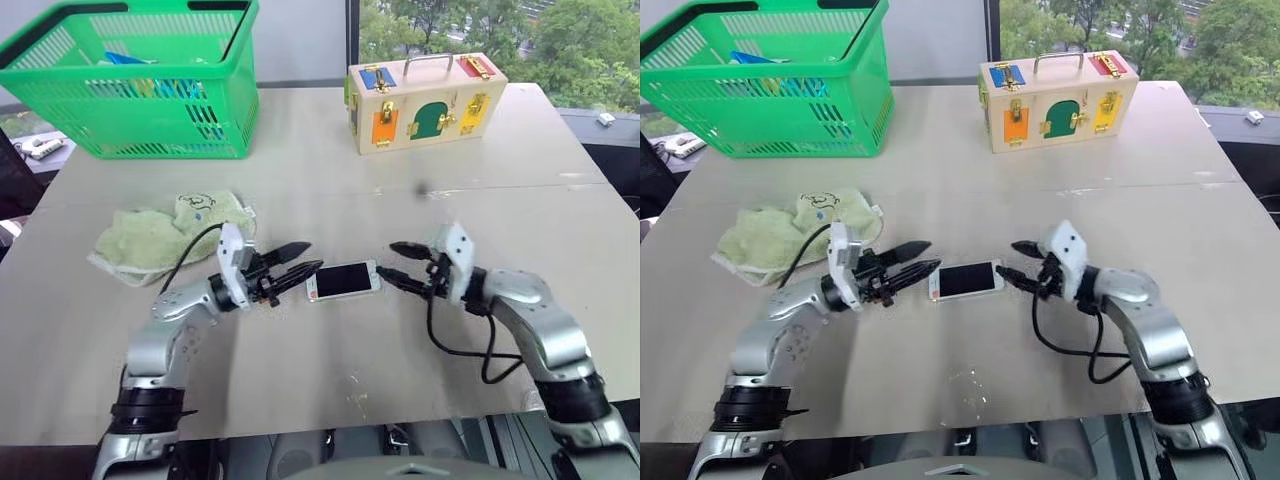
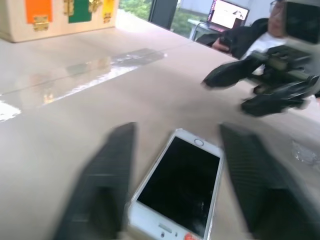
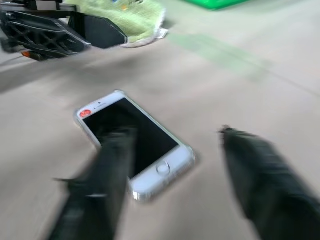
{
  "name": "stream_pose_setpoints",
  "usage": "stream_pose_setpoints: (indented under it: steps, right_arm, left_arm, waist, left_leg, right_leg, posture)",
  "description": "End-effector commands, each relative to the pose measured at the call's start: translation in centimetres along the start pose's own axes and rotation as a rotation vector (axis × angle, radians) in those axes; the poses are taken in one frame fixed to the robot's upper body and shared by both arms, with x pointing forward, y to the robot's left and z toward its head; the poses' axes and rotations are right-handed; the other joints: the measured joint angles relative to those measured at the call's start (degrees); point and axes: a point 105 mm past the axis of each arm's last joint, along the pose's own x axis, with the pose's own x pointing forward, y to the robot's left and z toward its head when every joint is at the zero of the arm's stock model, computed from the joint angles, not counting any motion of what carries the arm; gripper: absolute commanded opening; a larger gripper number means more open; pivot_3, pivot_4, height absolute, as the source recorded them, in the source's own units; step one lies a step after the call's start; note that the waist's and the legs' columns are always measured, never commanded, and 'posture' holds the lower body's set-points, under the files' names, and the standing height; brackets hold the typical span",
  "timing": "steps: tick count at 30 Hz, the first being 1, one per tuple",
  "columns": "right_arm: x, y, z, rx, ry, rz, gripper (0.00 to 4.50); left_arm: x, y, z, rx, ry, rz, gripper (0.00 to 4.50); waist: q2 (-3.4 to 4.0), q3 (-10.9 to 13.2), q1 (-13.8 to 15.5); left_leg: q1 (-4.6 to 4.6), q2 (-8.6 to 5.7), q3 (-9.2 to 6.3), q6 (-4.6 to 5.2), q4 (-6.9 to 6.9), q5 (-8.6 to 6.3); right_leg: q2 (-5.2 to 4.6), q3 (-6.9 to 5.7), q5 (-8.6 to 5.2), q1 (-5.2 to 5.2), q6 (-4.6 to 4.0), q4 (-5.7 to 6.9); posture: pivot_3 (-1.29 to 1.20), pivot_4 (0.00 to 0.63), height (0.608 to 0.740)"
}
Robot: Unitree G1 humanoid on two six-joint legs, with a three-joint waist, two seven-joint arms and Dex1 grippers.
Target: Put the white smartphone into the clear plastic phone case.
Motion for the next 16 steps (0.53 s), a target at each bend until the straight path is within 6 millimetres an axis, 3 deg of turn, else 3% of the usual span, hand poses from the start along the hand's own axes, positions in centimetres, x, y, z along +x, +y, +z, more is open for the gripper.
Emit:
stream_pose_setpoints:
  steps: [1,4,10,16]
  right_arm:
    - [-3.0,0.2,1.7,-0.054,-0.037,-0.096,4.50]
    - [-5.8,0.6,1.2,-0.020,0.001,-0.161,4.50]
    - [-9.3,0.7,-0.2,-0.016,0.093,-0.237,4.50]
    - [-10.8,0.2,-0.9,-0.013,0.127,-0.287,4.50]
  left_arm:
    - [-1.8,0.2,1.1,0.033,0.018,0.040,4.40]
    - [-3.6,0.6,0.4,0.027,0.080,0.086,4.40]
    - [-5.7,0.6,-0.8,0.000,0.149,0.141,4.40]
    - [-6.9,0.6,-0.7,-0.028,0.135,0.208,4.40]
  waist:
    - [-0.09,0.10,0.02]
    - [-0.10,0.20,-0.05]
    - [-0.12,0.27,0.25]
    - [-0.19,0.33,0.35]
  left_leg:
    - [-0.01,0.00,-0.02,0.00,0.00,0.00]
    - [0.03,0.04,-0.05,-0.01,0.00,0.00]
    - [0.11,0.05,-0.15,-0.02,0.03,0.00]
    - [0.11,0.05,-0.15,-0.02,0.03,0.00]
  right_leg:
    - [-0.02,-0.01,-0.01,0.00,0.00,0.00]
    - [-0.04,0.01,-0.01,-0.01,0.00,0.00]
    - [-0.06,-0.02,-0.02,0.03,-0.03,0.03]
    - [-0.08,0.00,-0.02,0.04,-0.04,0.02]
  posture:
    - [0.00,0.150,0.740]
    - [0.00,0.150,0.740]
    - [0.00,0.150,0.740]
    - [0.00,0.150,0.740]
